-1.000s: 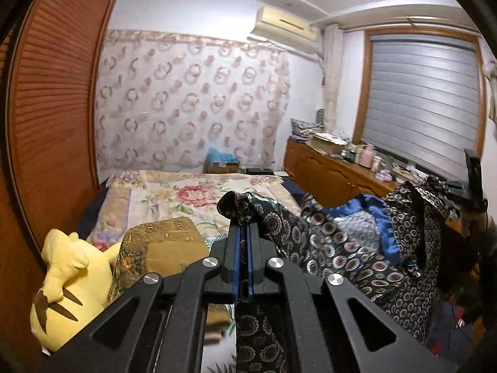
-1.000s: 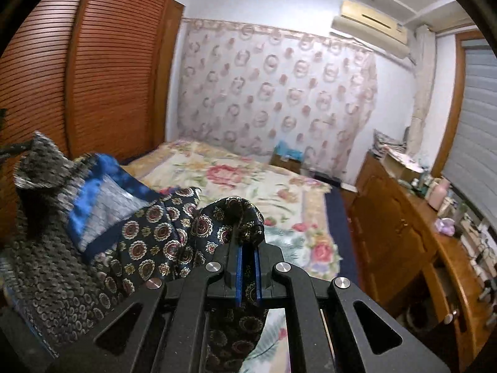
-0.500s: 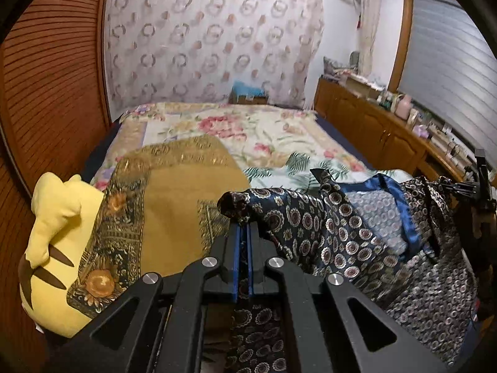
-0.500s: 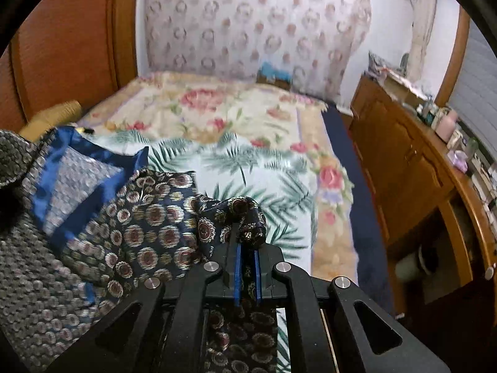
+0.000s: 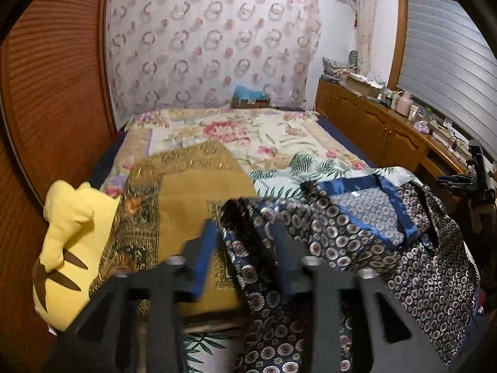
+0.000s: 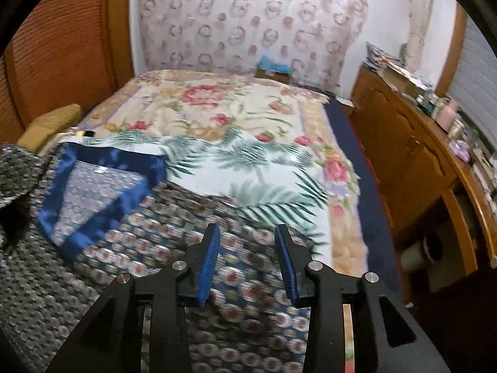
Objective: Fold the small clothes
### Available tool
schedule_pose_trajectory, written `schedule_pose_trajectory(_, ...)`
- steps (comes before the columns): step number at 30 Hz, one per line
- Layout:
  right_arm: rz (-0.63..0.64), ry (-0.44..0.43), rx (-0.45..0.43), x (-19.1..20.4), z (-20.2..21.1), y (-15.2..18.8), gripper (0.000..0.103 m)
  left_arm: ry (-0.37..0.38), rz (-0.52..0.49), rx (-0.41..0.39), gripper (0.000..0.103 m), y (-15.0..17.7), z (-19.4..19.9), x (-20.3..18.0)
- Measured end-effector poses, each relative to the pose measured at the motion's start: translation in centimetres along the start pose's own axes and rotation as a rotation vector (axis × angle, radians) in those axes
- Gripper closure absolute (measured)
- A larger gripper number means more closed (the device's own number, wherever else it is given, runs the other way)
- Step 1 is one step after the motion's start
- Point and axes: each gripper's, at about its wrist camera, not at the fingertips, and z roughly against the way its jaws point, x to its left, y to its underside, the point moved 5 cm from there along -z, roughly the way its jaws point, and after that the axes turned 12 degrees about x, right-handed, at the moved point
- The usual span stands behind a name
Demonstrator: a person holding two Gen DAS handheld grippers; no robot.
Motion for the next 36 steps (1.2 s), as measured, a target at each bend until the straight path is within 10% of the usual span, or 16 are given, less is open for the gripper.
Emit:
schedule_pose_trajectory(5,0.039,-0.089,0.003,3.6,-0.7,-0.8,0.065,0.034,-0.031,-0.018,0.029,-0.1,1.0,-1.3)
schedule_pose_trajectory(19,0.103,-0.090,0.148,10.0,-7.9,-5.3,0.065,0.085,-0.103,0.033,0.029,3.8,0.8,-6.9)
schedule_pose_trajectory(22,0.088,-0.107,0.132,10.1,-8.9,-5.9,0.065,0.082,-0.113,0.043,0.029,4.3,0.5,-7.4)
schedule_pose_trajectory(27,0.177,-0.135,0.091,10.4,-7.3,-4.7,0.101,0.080,-0.113,0.052,0.029,4.8,0.2,-8.0)
schedule_pose_trajectory(36,0.171,-0.193,-0.118,8.3,0.8,-1.3,0.102,0.082,-0.124,0.001,0.029,4.4,1.6,-8.9)
